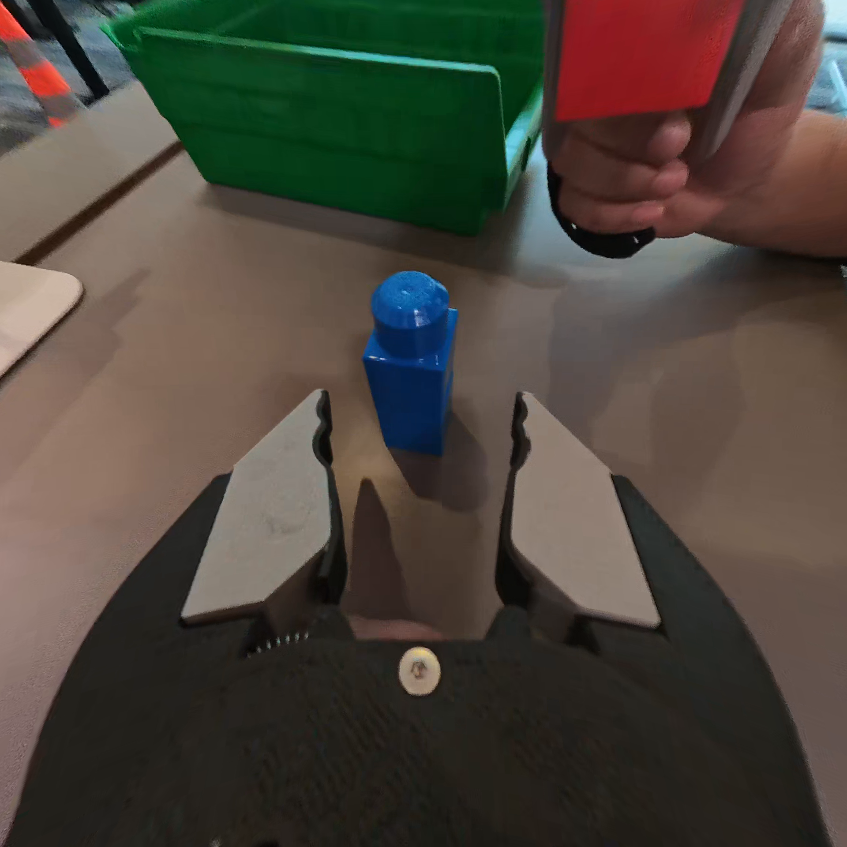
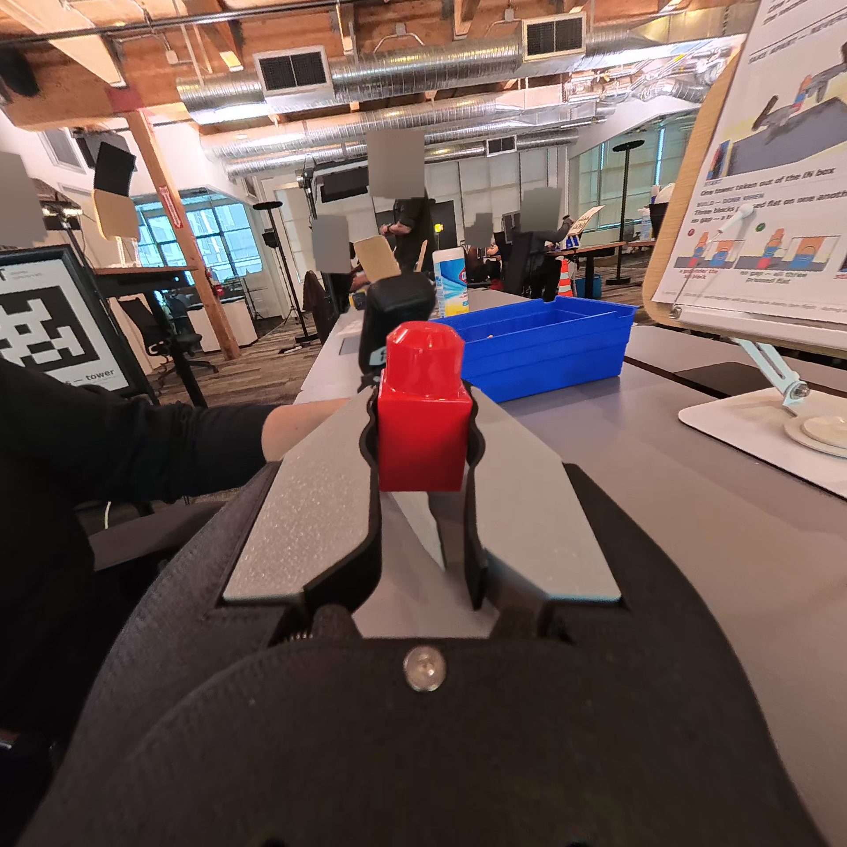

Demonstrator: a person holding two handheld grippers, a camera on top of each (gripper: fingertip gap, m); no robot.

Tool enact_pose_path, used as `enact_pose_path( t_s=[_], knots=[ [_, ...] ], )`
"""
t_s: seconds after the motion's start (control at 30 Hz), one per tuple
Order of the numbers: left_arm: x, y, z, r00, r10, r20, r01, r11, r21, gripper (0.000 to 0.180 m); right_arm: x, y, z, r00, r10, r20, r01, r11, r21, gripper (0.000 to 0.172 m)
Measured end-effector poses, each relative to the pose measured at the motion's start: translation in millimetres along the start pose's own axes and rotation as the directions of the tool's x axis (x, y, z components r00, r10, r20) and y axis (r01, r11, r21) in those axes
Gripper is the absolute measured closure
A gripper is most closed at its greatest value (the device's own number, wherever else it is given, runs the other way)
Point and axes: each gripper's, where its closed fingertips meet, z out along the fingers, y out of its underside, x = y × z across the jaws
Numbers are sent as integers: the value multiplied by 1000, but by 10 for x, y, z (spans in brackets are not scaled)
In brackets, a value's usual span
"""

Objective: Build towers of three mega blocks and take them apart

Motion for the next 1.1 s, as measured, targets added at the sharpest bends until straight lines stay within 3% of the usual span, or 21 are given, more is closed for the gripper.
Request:
enact_pose_path(
  t_s=[0.1, 0.17, 0.2, 0.23, 0.37, 0.53, 0.73, 0.97, 1.1],
  knots=[
    [-4, 116, 191, 1000, 25, 8, -24, 997, -80, 112, -40, 80, 44, 1000, -7, 24, 8, 999, -35, 138],
    [-18, 120, 275, 1000, 29, 6, -28, 994, -106, 128, -90, 114, 61, 998, -18, 54, 21, 999, -48, 138],
    [-16, 103, 300, 1000, 18, 0, -18, 994, -104, 144, -120, 116, 66, 997, -23, 71, 27, 999, -47, 138],
    [7, 93, 322, 1000, 9, -20, -11, 994, -104, 146, -136, 114, 68, 997, -27, 79, 31, 998, -46, 138],
    [98, 76, 319, 998, 55, -42, -59, 994, -93, 147, -89, 141, 66, 998, -35, 61, 39, 997, -63, 138],
    [444, -30, 244, 980, 37, -194, -42, 999, -19, 147, -61, 231, 100, 998, -2, 68, 8, 996, -90, 139],
    [603, -78, 212, 966, 76, -247, -76, 997, 11, 147, -64, 383, 175, 998, -13, 67, 23, 989, -145, 139],
    [648, -238, 153, 968, 55, -243, -38, 996, 77, 147, -111, 323, 133, 993, -49, 104, 61, 991, -116, 139],
    [436, -310, 162, 993, 3, -118, 10, 995, 103, 148, 125, 252, 62, 976, -199, -93, 188, 976, -114, 139]
  ],
)
